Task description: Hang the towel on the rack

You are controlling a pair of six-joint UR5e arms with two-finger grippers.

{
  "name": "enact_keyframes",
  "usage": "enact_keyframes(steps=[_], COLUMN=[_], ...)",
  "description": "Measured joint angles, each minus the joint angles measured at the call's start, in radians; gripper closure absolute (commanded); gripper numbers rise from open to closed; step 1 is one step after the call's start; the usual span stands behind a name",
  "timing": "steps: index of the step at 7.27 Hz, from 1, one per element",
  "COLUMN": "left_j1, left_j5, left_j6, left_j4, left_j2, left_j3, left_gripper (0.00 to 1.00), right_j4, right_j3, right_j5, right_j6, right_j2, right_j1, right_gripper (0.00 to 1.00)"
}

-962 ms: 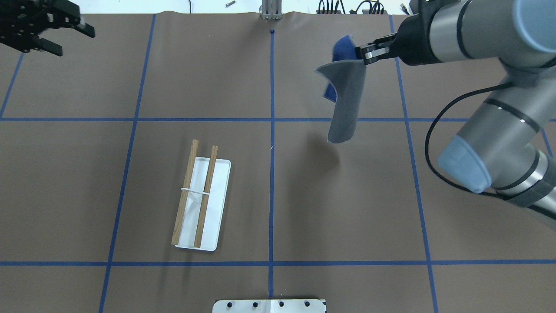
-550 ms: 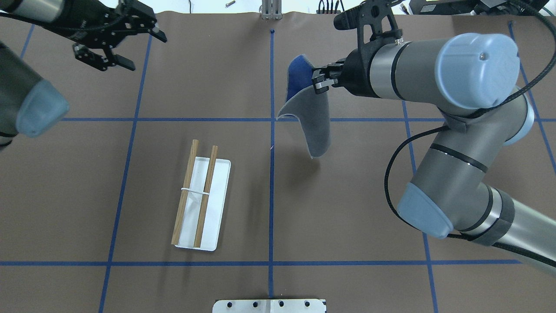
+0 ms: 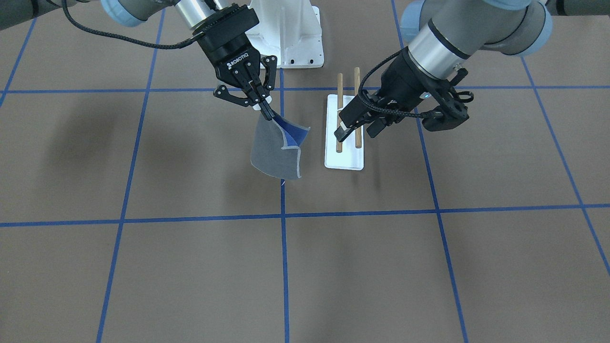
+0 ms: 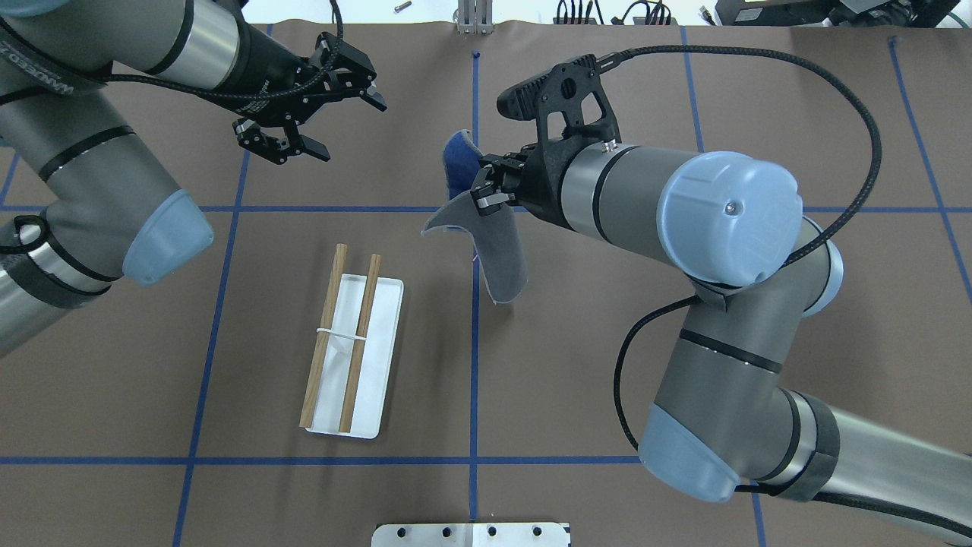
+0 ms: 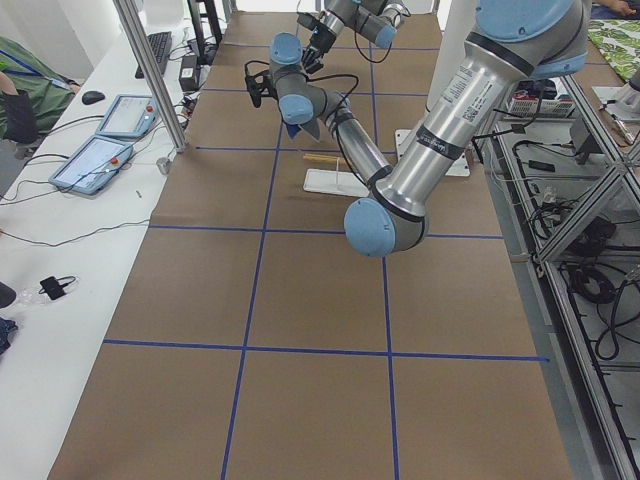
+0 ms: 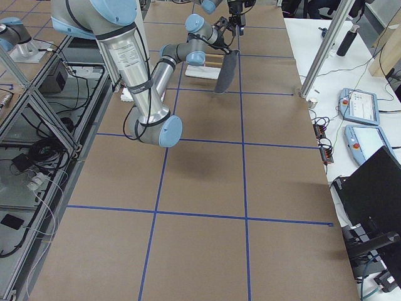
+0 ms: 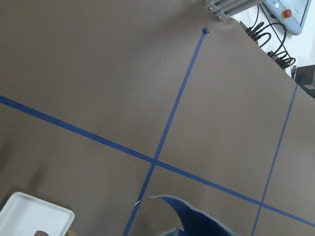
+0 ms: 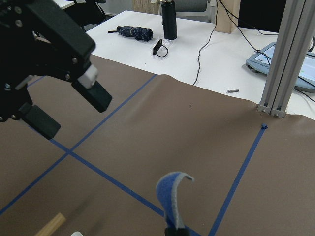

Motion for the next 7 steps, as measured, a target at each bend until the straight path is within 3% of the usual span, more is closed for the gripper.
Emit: enact_keyframes(steps=[3,6,7], left_j1=[0.065,0.090,0.095], left_j5=[0.046,0.054,0.054], left_j6=[-0.002,-0.006,-0.006], left_j4=[-0.006,-0.006,-0.006], left_j2=[-0.023,-0.038,-0.042], left_j3=[0.015,0.012,0.013], left_gripper=[0.17,0.18,0.24], right_j4=[-0.094,-0.109,-0.109], right_j3=[0.001,-0.001,-0.002], right_j5=[-0.121,-0.198,-0.212], right_j6=[-0.012,-0.013,-0.013], right_j2=[0.051,0.060,0.060], right_j1=[-0.069,-0.122,-0.134], right_gripper=[1.00,1.00,1.00])
